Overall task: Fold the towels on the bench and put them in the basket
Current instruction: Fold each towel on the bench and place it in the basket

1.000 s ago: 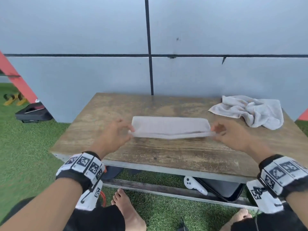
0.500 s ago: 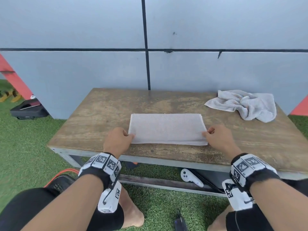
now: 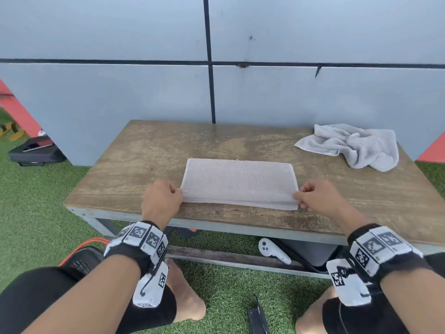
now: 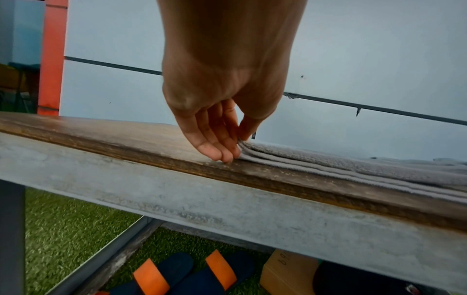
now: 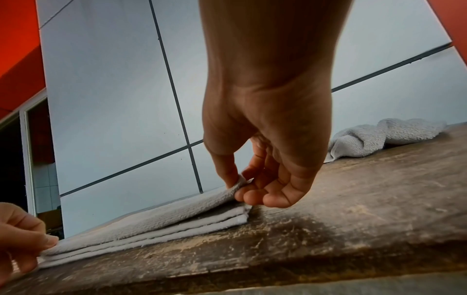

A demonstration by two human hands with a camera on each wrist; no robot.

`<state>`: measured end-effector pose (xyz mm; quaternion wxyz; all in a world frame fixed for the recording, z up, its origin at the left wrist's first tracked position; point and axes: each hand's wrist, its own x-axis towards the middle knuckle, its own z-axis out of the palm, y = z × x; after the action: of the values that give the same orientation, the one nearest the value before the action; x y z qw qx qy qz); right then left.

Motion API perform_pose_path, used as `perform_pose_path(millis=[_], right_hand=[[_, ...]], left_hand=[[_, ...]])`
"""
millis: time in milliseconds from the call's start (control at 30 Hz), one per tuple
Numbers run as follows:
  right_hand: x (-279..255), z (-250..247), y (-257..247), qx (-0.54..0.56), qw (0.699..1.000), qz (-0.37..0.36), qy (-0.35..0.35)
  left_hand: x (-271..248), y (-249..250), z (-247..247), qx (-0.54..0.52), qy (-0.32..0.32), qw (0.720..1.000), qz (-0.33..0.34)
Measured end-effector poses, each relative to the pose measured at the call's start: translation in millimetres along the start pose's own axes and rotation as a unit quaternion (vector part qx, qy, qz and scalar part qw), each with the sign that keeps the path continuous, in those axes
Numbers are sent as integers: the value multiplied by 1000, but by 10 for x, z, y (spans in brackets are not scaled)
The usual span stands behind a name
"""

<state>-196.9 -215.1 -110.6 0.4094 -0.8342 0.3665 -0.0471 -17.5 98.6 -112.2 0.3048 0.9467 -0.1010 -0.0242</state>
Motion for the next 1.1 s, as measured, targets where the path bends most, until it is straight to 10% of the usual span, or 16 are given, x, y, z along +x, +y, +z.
perform_pose_path(millis=[533, 900, 1100], right_hand=[[-2, -72, -83, 108, 994, 15, -12], [-45, -43, -30, -65, 989, 65, -116], [10, 303, -360, -143, 967, -145, 153]], left_hand=[[74, 28, -48, -46, 25, 999, -12], [50, -31, 19, 18, 3, 1000, -19], [77, 450, 434, 40, 28, 978, 201]])
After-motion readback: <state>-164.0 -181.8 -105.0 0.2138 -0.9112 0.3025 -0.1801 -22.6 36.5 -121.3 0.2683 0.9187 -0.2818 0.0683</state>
